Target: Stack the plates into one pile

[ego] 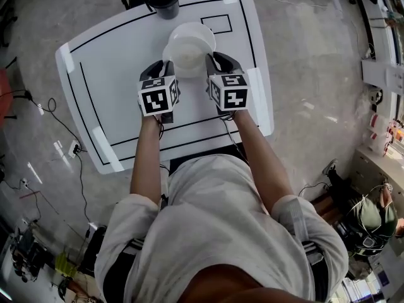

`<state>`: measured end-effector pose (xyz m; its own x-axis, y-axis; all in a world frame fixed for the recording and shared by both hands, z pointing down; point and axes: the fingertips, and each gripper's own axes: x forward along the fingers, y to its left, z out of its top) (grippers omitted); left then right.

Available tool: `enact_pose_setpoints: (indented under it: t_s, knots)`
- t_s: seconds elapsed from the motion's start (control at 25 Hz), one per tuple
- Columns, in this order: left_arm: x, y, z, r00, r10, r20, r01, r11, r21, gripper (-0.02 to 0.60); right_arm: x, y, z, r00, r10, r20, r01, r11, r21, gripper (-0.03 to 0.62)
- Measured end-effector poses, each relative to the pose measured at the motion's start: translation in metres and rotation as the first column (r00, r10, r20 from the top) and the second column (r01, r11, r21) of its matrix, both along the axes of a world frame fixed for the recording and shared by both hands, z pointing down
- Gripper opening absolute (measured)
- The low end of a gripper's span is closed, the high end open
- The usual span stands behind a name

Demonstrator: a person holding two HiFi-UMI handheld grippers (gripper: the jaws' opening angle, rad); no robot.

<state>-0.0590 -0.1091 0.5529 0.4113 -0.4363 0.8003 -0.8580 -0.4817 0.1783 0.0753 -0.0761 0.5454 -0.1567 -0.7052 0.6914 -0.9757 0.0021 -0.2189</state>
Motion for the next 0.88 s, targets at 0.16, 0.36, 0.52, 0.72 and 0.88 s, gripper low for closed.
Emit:
enact_pose_setpoints:
  t_s: [0.16, 0.36, 0.52, 0.72, 0.88]
  knots:
    - [0.01, -0.002, 0.002, 1.0, -0.007, -0.023, 0.007, 1.0, -0.014, 0.077, 0.01, 0.001, 0.003, 1.0, 0.008, 0.0, -0.008, 1.0, -0.005, 0.057]
    - [0.017, -0.004, 0.003, 1.0, -0.003, -0.02, 0.003, 1.0, -0.014, 0.077, 0.017, -0.002, 0.005, 1.0, 0.011, -0.001, -0.011, 1.0, -0.008, 0.057]
    - [0.022, -0.006, 0.002, 1.0, 0.005, -0.017, -0.005, 1.0, -0.017, 0.077, 0.022, -0.004, 0.005, 1.0, 0.016, 0.001, -0.016, 1.0, -0.011, 0.057]
    - [0.025, -0.013, 0.006, 1.0, 0.003, -0.014, -0.003, 1.0, -0.02, 0.077, 0.024, -0.01, 0.01, 1.0, 0.012, 0.002, -0.012, 1.0, -0.019, 0.058]
    - [0.027, -0.018, 0.007, 1.0, 0.004, -0.012, -0.004, 1.0, -0.025, 0.077, 0.027, -0.016, 0.013, 1.0, 0.01, 0.002, -0.01, 1.0, -0.027, 0.058]
